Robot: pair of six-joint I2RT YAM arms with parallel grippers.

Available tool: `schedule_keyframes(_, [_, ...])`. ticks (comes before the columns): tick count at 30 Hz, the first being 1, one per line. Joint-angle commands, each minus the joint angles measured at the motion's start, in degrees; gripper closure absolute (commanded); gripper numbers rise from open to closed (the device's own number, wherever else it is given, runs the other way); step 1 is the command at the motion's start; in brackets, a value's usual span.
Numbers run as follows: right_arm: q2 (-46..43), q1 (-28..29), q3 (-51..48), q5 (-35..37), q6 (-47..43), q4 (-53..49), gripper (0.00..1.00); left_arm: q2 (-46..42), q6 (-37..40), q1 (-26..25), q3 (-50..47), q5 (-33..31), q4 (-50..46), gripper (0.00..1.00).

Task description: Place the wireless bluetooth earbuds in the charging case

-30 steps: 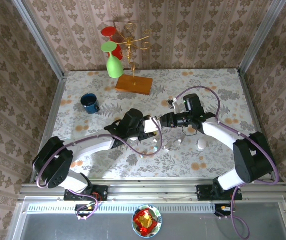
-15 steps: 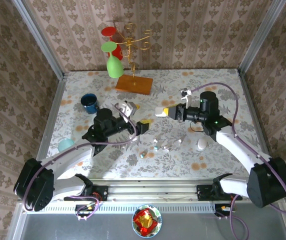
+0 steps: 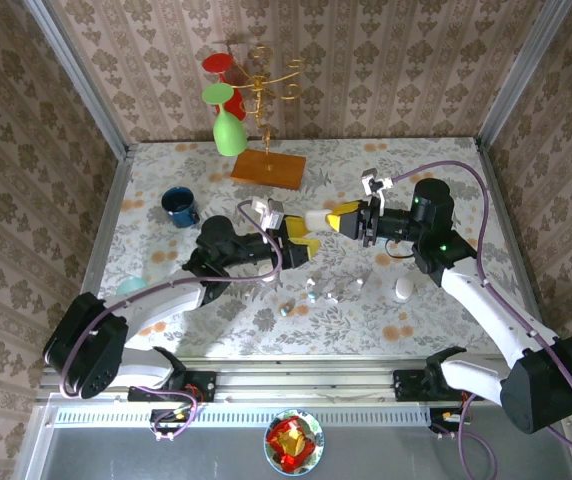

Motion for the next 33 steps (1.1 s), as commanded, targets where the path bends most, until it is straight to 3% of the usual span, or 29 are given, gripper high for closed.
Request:
schedule_keyframes(1, [-1.2,0.0,0.5,-4.2,1.1,4.8,0.87,1.4,-4.2,0.0,2.0,2.7,10.4,0.49])
schedule_keyframes(8, [-1.8,0.0,0.0,-5.0,-0.4,4.3,0.86,2.1,-2.7,-0.3,1.6,3.5,11.9,0.68])
schedule_keyframes(17, [-1.2,0.4,-0.1,-5.9,-1.0,3.3,0.86,2.7,-4.0,-1.1,2.3,4.5,13.2,0.67])
schedule_keyframes(24, [-1.3,0.4,-0.4,-5.6,-2.2,1.9,0.86,3.1,-5.7,-1.1,3.1,5.8,14.9,0.72])
schedule_keyframes(27, [-1.2,0.4,-0.3,-5.5,-2.8,1.0,0.86,3.1,-5.5,-1.1,3.1,6.0,14.7,0.67])
schedule_keyframes(33, [-1.2,0.4,-0.4,-5.5,-3.5,0.5,0.86,3.2,-5.5,-1.0,3.5,5.9,14.3,0.66])
